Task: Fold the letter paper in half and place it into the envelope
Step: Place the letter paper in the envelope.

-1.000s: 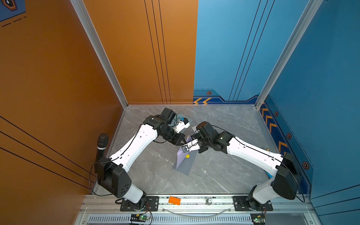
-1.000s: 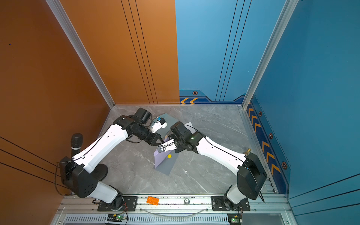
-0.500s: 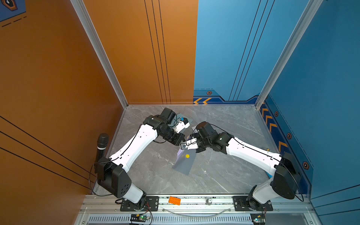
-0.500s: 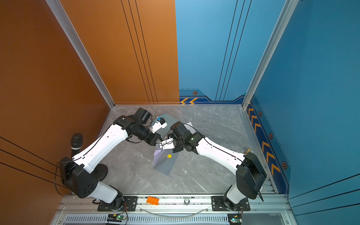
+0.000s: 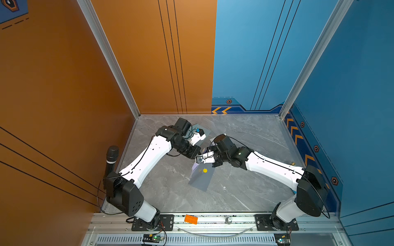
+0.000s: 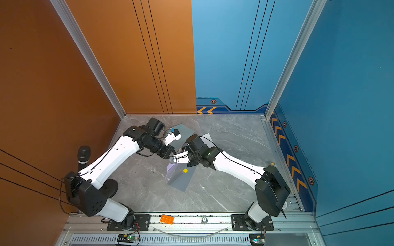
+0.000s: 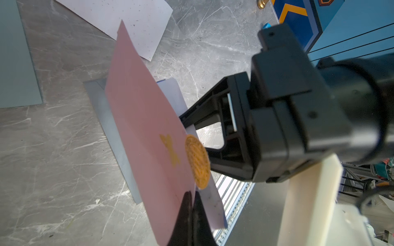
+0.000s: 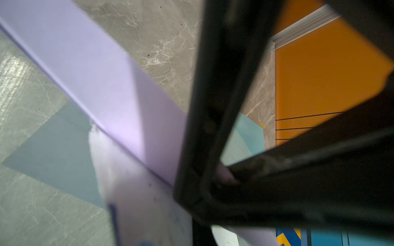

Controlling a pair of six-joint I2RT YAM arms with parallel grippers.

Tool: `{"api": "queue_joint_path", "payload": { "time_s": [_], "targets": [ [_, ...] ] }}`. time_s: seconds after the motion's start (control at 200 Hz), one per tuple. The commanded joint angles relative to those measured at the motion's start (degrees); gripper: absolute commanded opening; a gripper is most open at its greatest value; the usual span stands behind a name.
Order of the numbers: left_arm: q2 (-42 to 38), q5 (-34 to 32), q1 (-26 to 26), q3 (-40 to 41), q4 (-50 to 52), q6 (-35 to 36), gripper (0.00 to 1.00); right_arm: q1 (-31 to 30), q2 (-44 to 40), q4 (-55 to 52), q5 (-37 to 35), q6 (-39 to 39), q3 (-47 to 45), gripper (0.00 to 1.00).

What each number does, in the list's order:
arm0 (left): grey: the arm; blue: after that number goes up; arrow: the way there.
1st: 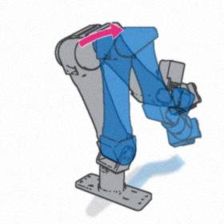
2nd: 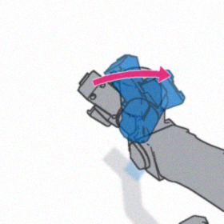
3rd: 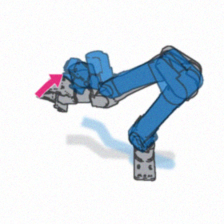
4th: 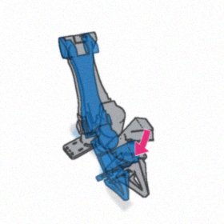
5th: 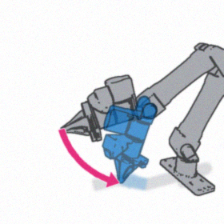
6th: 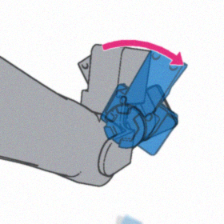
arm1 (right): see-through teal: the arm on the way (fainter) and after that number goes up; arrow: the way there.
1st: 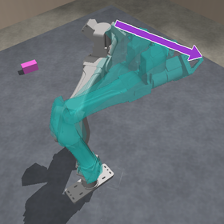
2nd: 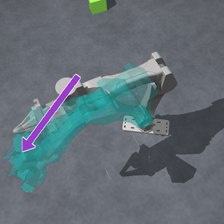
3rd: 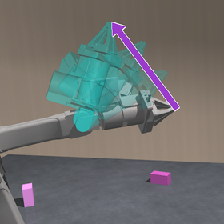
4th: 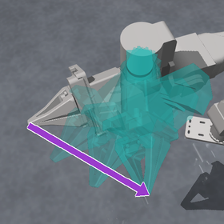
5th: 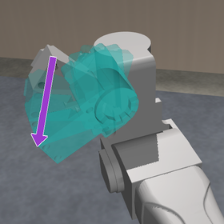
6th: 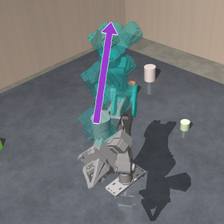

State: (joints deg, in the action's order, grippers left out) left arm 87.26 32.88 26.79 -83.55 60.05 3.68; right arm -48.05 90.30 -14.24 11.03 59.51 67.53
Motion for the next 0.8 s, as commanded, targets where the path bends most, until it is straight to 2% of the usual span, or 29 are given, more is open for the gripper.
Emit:
{"api": "queue_joint_path", "payload": {
  "time_s": [0.0, 0.456, 0.796],
  "targets": [
    [-1.9, 3.5, 0.4, -0.1, -0.2, 0.7, 0.00, -0.8, 2.0, 1.5, 0.1, 0.0, -1.7, 0.00],
    [-3.9, 4.5, -0.3, 1.2, -0.4, 0.4, 0.00, -1.2, 2.4, 4.0, 1.9, -0.5, -3.6, 0.00],
    [-3.1, 1.4, -0.7, 2.3, -0.3, -0.3, 0.00, 0.2, 0.0, 5.0, 4.8, -4.6, -3.7, 0.00]
  ]
}}
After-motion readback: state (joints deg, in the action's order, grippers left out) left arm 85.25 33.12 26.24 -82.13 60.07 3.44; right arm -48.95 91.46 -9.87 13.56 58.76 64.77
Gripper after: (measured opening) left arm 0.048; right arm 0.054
